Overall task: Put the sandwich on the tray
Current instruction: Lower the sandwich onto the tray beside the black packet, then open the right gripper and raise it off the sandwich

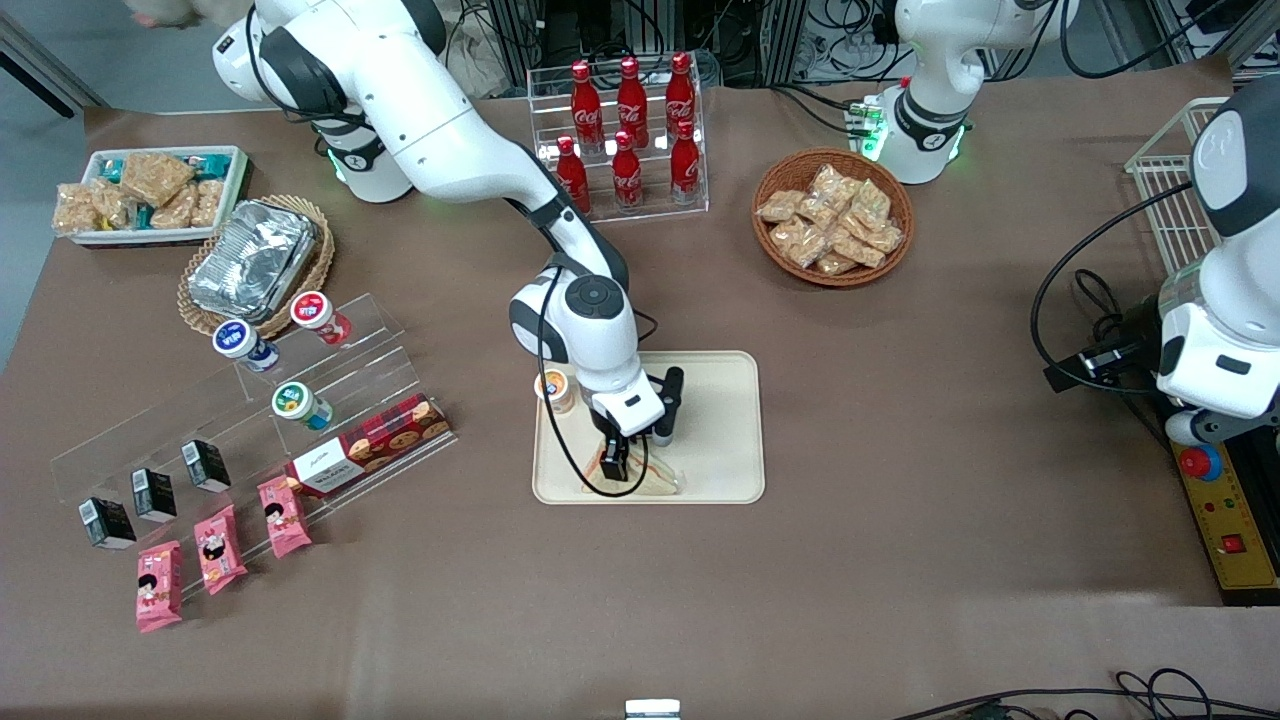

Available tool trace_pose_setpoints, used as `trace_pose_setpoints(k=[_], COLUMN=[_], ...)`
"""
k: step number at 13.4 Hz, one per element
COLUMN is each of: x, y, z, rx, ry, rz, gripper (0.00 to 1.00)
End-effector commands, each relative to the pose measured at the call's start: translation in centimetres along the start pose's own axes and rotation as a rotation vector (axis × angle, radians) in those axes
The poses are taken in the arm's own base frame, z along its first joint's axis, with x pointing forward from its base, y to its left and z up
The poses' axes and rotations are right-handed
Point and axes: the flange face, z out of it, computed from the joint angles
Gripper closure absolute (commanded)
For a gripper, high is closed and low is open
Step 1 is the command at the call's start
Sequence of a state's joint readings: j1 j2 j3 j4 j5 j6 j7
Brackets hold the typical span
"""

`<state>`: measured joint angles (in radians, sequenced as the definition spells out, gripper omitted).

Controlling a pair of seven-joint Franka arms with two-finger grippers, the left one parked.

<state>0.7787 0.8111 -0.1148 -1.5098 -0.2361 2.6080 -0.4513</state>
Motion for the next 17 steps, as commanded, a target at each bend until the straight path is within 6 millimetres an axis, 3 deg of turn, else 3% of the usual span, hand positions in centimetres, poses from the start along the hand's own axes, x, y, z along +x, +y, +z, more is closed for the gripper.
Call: trace_pose_setpoints(k=[1,3,7,10,14,15,17], x=[0.7,1.9,2.2,1.7,0.0,-0.9,-4.8], y=[0.5,-1.1,0.6,2.9,5.3,6.0,9.1], z=[-0.4,-0.8,-5.1,-10.4,-19.7,-21.9,-25.9], rx=[-0.015,0.002,-0.015,-0.017,0.068,0.100,0.129], ry=[0.026,0.042,0.063,0.036,-0.024,-0.043,-0.102], rz=[0.014,-0.002,0.006,0.033,0.134,0.166,0.244], gripper=[0.01,0.01,0.01,0.01,0.01,0.01,0.01])
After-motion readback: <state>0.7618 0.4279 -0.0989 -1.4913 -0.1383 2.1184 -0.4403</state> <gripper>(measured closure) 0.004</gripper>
